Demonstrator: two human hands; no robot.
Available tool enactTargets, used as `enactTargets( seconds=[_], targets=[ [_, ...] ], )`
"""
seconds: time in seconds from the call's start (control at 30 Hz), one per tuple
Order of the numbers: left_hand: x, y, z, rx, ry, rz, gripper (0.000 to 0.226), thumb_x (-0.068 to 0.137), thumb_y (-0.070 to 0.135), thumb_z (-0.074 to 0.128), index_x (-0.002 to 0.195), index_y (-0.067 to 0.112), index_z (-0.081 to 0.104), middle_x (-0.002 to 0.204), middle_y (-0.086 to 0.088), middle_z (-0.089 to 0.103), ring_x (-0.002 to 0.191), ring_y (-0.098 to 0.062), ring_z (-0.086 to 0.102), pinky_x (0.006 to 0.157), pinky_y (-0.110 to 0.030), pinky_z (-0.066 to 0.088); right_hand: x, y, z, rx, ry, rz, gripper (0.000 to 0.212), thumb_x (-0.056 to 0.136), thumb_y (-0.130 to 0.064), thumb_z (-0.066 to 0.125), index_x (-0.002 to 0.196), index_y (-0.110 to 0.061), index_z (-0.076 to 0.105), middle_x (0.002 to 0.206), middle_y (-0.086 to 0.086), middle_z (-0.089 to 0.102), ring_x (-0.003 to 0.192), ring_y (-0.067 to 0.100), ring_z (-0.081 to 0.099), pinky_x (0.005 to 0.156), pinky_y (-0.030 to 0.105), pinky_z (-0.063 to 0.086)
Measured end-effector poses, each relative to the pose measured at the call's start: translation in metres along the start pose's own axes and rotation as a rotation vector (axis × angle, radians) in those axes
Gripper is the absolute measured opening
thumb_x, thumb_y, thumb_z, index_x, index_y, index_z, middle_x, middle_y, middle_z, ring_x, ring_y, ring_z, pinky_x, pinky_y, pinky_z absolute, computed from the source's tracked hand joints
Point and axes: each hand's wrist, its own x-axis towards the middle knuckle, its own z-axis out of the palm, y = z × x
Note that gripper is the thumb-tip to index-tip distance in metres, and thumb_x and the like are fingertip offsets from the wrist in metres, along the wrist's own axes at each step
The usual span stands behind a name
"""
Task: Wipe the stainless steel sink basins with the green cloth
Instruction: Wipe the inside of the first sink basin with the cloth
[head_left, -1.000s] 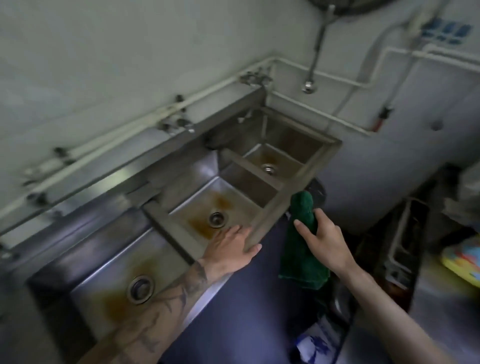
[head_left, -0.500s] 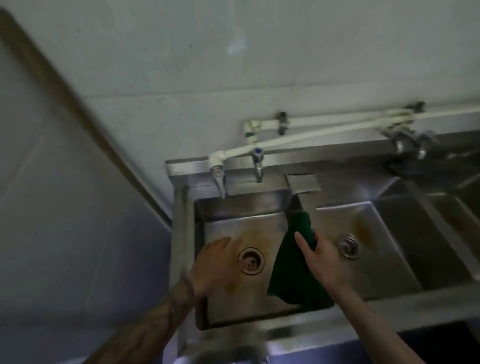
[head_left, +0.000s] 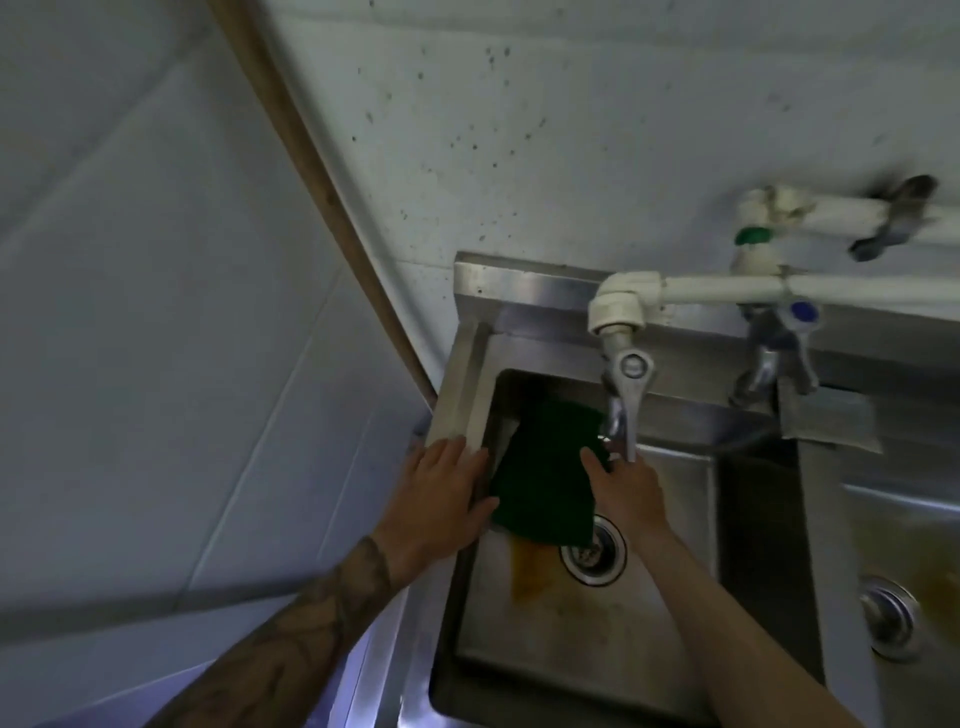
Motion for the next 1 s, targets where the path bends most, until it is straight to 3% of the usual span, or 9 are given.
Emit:
enactTargets(
  seconds=[0.1,0.27,0.33,0.43,0.57,0.63,0.8,0.9,1.0],
  targets=[
    [0.014,-0.005,0.019,0.068,0.024,0.012,0.071,0.104,0.065,0.041,0.163,0.026,0.032,0.169,-0.007,0.032,0.158,-0.028,0.027,0.131,-0.046,0.022,0.029,0.022,0.014,-0.093,0.002,0.046,0.039,0.101,-0.044,0.06,0.13,-0.018,0.055,0.107,0.009,0.071,0.1,0.031,0.067,0.087,0.038,0.05],
    [0.02,-0.01,0.05,0.102,0.08,0.016,0.074,0.108,0.064,0.028,0.17,0.024,0.022,0.178,-0.01,0.015,0.165,-0.031,0.012,0.135,-0.05,0.013,0.049,0.047,0.058,-0.255,-0.104,-0.095,0.028,0.105,-0.036,0.059,0.124,-0.015,0.057,0.118,0.012,0.072,0.101,0.031,0.069,0.075,0.03,0.045],
    [0.022,-0.015,0.059,0.115,0.114,0.022,0.073,0.109,0.064,0.025,0.17,0.024,0.022,0.178,-0.01,0.013,0.166,-0.03,0.01,0.135,-0.051,0.014,0.058,0.05,0.079,-0.349,-0.148,-0.175,0.035,0.106,-0.032,0.056,0.136,-0.013,0.054,0.128,0.011,0.067,0.11,0.031,0.067,0.079,0.03,0.048],
    [0.023,-0.021,0.071,0.152,0.191,0.057,0.068,0.111,0.06,0.028,0.168,0.023,0.028,0.177,-0.011,0.02,0.164,-0.03,0.018,0.131,-0.054,0.024,0.073,0.053,0.108,-0.513,-0.181,-0.301,0.039,0.106,-0.031,0.055,0.141,-0.015,0.05,0.138,0.011,0.055,0.121,0.032,0.059,0.095,0.042,0.052],
    [0.025,-0.027,0.083,0.181,0.302,0.08,0.065,0.113,0.057,0.029,0.169,0.023,0.027,0.176,-0.009,0.025,0.164,-0.028,0.021,0.132,-0.052,0.024,0.101,0.066,0.139,-0.675,-0.088,-0.532,0.043,0.103,-0.035,0.057,0.142,-0.016,0.055,0.145,0.013,0.051,0.133,0.036,0.05,0.111,0.048,0.041],
    [0.026,-0.028,0.086,0.188,0.333,0.061,0.065,0.114,0.056,0.028,0.169,0.02,0.026,0.175,-0.008,0.026,0.164,-0.026,0.022,0.133,-0.05,0.023,0.118,0.076,0.148,-0.759,-0.04,-0.589,0.05,0.104,-0.045,0.048,0.147,-0.02,0.053,0.153,0.013,0.048,0.144,0.038,0.041,0.118,0.051,0.031],
    [0.027,-0.03,0.09,0.211,0.378,0.055,0.065,0.115,0.053,0.026,0.167,0.013,0.028,0.174,-0.009,0.028,0.164,-0.025,0.021,0.134,-0.047,0.018,0.129,0.107,0.175,-0.825,0.007,-0.545,0.075,0.1,-0.071,0.017,0.164,-0.033,0.025,0.172,0.008,0.021,0.16,0.035,0.013,0.129,0.058,0.004],
    [0.026,-0.03,0.091,0.221,0.371,0.057,0.066,0.115,0.053,0.025,0.167,0.013,0.025,0.175,-0.009,0.024,0.164,-0.025,0.018,0.134,-0.047,0.016,0.098,0.132,0.2,-0.821,0.028,-0.539,0.073,0.103,-0.07,0.014,0.166,-0.035,0.015,0.174,0.009,0.016,0.161,0.036,0.008,0.128,0.061,0.002],
    [0.026,-0.03,0.089,0.234,0.372,0.069,0.067,0.115,0.053,0.022,0.168,0.012,0.023,0.175,-0.01,0.023,0.165,-0.025,0.016,0.134,-0.048,0.016,0.091,0.154,0.197,-0.858,0.027,-0.619,0.069,0.106,-0.067,0.024,0.166,-0.036,0.016,0.173,0.007,0.019,0.162,0.034,0.009,0.129,0.061,0.007]
  ],
)
